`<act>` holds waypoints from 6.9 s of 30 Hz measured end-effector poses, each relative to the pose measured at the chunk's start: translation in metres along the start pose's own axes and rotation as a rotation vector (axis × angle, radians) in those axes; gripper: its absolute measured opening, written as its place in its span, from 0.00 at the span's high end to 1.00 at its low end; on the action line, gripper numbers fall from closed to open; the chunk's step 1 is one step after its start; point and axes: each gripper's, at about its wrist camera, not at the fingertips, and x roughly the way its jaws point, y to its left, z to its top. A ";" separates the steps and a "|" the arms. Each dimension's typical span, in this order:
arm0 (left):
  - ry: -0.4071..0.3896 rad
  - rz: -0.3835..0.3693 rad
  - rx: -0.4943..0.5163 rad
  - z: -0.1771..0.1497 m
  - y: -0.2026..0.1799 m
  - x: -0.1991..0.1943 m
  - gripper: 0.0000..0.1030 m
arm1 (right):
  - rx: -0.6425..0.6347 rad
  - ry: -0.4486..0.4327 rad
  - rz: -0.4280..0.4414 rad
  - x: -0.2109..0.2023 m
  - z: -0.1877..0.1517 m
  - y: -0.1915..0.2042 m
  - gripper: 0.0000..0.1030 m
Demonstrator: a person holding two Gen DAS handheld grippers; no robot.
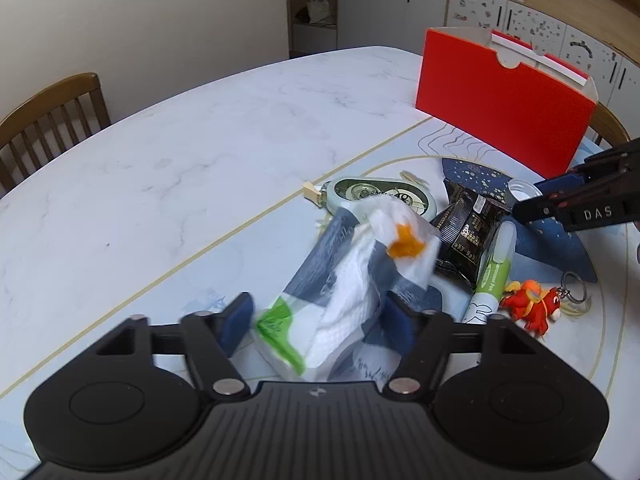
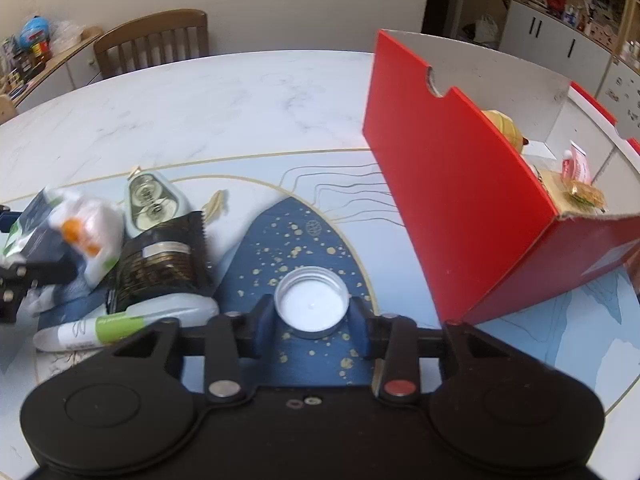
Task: Organize objects
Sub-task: 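Grasp the white tissue pack with left tool while right tool grasps the metal lid, then carry the tissue pack and metal lid over the red shoebox with both tools, then open both tools to release the tissue pack and metal lid into the box, then move both tools back toward the remaining items on the table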
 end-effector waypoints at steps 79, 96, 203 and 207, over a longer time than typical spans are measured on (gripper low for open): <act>-0.076 0.084 -0.272 0.225 -0.261 0.021 0.61 | -0.131 -0.150 0.169 -0.087 0.069 -0.266 0.64; 0.093 0.306 -0.286 0.250 -0.267 0.106 0.61 | -0.209 -0.044 0.187 -0.029 0.085 -0.273 0.64; -0.187 0.030 -0.277 0.069 -0.107 -0.103 0.01 | -0.194 -0.165 0.193 -0.152 0.025 -0.073 0.01; -0.177 0.070 -0.233 0.054 -0.096 -0.098 0.01 | -0.208 -0.139 0.200 -0.143 0.017 -0.056 0.01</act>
